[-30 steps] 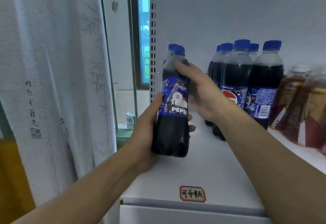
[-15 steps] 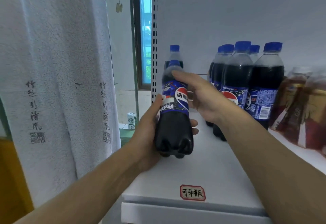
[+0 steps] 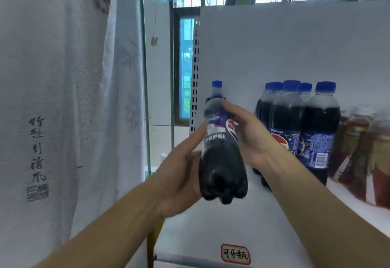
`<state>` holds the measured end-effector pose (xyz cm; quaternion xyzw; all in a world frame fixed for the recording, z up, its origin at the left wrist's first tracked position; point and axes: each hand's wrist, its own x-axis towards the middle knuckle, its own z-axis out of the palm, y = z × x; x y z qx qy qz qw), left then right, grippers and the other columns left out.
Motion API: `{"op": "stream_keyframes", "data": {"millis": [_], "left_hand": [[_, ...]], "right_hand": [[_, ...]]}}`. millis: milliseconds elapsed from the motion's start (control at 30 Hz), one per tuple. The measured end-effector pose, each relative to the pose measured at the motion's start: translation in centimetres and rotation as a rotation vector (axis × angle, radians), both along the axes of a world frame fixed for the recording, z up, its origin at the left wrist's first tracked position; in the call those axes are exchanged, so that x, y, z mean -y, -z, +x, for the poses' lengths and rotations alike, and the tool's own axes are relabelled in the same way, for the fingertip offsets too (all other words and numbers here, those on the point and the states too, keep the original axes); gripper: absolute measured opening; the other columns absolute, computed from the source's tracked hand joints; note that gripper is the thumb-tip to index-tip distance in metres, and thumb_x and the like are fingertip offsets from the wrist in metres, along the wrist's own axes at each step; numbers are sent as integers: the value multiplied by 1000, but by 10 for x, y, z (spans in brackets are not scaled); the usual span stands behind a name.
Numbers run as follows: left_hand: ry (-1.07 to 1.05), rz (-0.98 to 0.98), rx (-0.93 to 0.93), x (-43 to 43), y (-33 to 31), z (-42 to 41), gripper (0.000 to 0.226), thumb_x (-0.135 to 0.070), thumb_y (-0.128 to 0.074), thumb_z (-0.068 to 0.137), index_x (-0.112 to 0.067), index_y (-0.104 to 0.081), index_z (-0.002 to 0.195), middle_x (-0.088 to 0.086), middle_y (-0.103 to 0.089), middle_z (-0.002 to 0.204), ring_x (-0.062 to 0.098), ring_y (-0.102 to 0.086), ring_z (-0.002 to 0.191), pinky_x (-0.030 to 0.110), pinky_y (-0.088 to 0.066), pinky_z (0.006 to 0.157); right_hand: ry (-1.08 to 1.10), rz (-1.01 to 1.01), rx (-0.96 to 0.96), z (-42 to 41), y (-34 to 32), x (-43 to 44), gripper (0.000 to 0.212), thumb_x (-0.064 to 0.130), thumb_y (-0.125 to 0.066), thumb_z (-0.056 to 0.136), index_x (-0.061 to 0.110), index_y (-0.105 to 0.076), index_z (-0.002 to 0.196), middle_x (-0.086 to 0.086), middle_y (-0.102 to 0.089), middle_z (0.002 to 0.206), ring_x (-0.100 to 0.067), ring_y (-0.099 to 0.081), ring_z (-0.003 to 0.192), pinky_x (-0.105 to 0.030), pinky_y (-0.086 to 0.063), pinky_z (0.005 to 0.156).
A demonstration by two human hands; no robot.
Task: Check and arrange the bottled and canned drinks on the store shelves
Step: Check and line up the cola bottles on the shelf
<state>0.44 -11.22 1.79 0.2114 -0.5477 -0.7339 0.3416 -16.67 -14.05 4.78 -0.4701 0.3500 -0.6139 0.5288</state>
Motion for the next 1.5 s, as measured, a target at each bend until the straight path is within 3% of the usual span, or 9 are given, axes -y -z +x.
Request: {"op": "stream_keyframes", "data": {"millis": [200,367,667,767,900,1033,1200,1367,1500], "left_hand": [[-152,-286,247,9,10,2,67,-25,-80,63,-15,-61,126,9,-71,118,27,-65,113,38,-50,102],[-265,-409,357,14,14,2,76,-44,-86,54,-28,-62,125,-3,-71,119,19,-63,116,41,-45,109],[-402,-406,312,34,21,-21,51,-21,-85,74,-28,-63,120,-7,-74,108,17,-68,107,43,-49,104],[-405,-403,296,41,19,-41,48,-15,-82,78,-26,-61,119,-5,-71,108,14,-67,102,29,-52,87],[-323,-441,376,52,10,-69,47,-19,-81,81,-25,-58,121,-4,-68,111,15,-63,105,37,-48,98],[-318,-447,418,67,0,-88,35,-21,-80,82,-28,-60,110,-9,-66,100,6,-59,90,33,-42,90],[-444,-455,349,81,13,-108,43,-16,-82,80,-22,-62,117,-4,-70,107,16,-65,101,40,-48,101],[-501,-474,287,95,22,-127,38,-11,-81,80,-19,-66,114,-2,-74,104,17,-69,98,42,-54,98],[-510,-514,291,105,25,-137,39,-14,-80,82,-22,-63,116,-11,-68,100,12,-67,98,33,-53,93]], "right_hand": [[-245,-354,-41,-2,0,-6,57,17,-81,64,23,-71,120,-7,-70,116,-23,-69,103,-37,-58,81],[-185,-348,-87,3,-4,-11,44,13,-65,75,27,-71,116,-2,-74,110,-19,-70,100,-34,-57,84],[409,-369,-548,-4,-39,-35,44,25,-71,93,27,-56,134,15,-63,118,5,-59,104,-10,-49,79],[669,-512,-678,-23,-51,-50,36,25,-70,94,28,-60,129,23,-61,113,8,-58,104,-5,-44,82],[974,-606,-730,-56,-58,-64,34,19,-66,96,25,-60,129,15,-59,125,-4,-55,117,-24,-44,106],[1148,-527,-785,-88,-45,-72,42,23,-64,98,26,-53,139,10,-49,142,-12,-42,135,-36,-34,117],[1132,-345,-745,-113,-16,-70,60,37,-66,96,30,-40,150,6,-43,152,-14,-42,137,-40,-41,113],[1044,-326,-584,-122,8,-61,55,37,-67,95,32,-44,144,28,-49,112,7,-50,97,-15,-41,84],[1021,-327,-513,-125,12,-57,55,38,-68,94,35,-44,144,26,-49,114,7,-51,101,-24,-45,91]]}}
